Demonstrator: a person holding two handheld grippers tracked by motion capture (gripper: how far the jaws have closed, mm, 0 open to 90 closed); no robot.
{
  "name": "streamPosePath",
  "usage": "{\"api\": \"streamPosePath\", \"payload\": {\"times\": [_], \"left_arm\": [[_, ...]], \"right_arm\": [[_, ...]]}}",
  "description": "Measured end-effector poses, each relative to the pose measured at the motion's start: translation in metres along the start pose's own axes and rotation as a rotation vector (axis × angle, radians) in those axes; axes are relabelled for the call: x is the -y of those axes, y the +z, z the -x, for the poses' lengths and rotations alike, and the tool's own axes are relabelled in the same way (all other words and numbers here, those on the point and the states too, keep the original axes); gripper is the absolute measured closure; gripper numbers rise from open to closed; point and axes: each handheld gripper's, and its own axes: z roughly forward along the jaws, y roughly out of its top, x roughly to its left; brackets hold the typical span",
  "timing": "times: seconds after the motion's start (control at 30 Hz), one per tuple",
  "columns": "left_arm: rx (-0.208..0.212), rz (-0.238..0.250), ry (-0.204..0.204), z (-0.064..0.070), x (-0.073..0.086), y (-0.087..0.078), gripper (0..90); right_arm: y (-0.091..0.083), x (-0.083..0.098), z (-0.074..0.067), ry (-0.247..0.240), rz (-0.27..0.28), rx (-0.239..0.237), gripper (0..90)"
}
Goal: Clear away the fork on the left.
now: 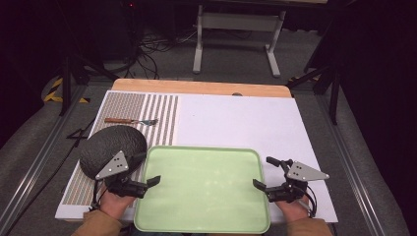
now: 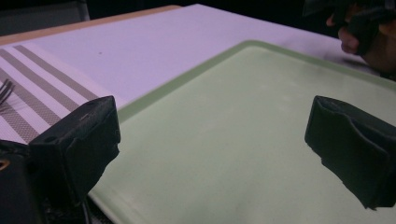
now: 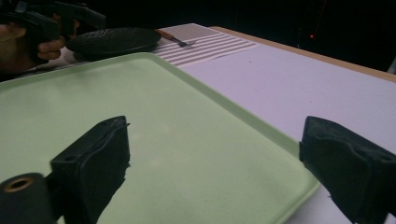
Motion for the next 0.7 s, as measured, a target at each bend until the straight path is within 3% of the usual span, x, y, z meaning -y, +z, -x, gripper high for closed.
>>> {"api": "streamPosePath", "payload": {"times": [0.33, 0.43, 0.5, 0.63, 0.7], "left_arm": [[-0.028, 0.02, 0.034, 0.004, -0.004, -0.004, 6.1], [-0.014, -0.014, 0.049, 0.002, -0.008, -0.004, 9.5], [-0.006, -0.066, 0.074, 0.001, -0.014, -0.003, 10.4], [0.01, -0.044, 0.083, 0.0, -0.024, -0.009, 11.8], [0.02, -0.061, 0.091, 0.0, -0.027, -0.008, 12.6]], "right_arm": [[-0.003, -0.003, -0.003, -0.018, -0.002, -0.004, 11.0], [-0.004, -0.005, -0.004, -0.027, 0.006, -0.002, 11.0], [-0.004, -0.005, -0.004, -0.032, 0.009, -0.004, 11.1], [-0.003, -0.006, -0.004, -0.034, 0.006, -0.01, 11.2], [-0.004, -0.006, -0.005, -0.038, 0.006, -0.011, 11.6]]}}
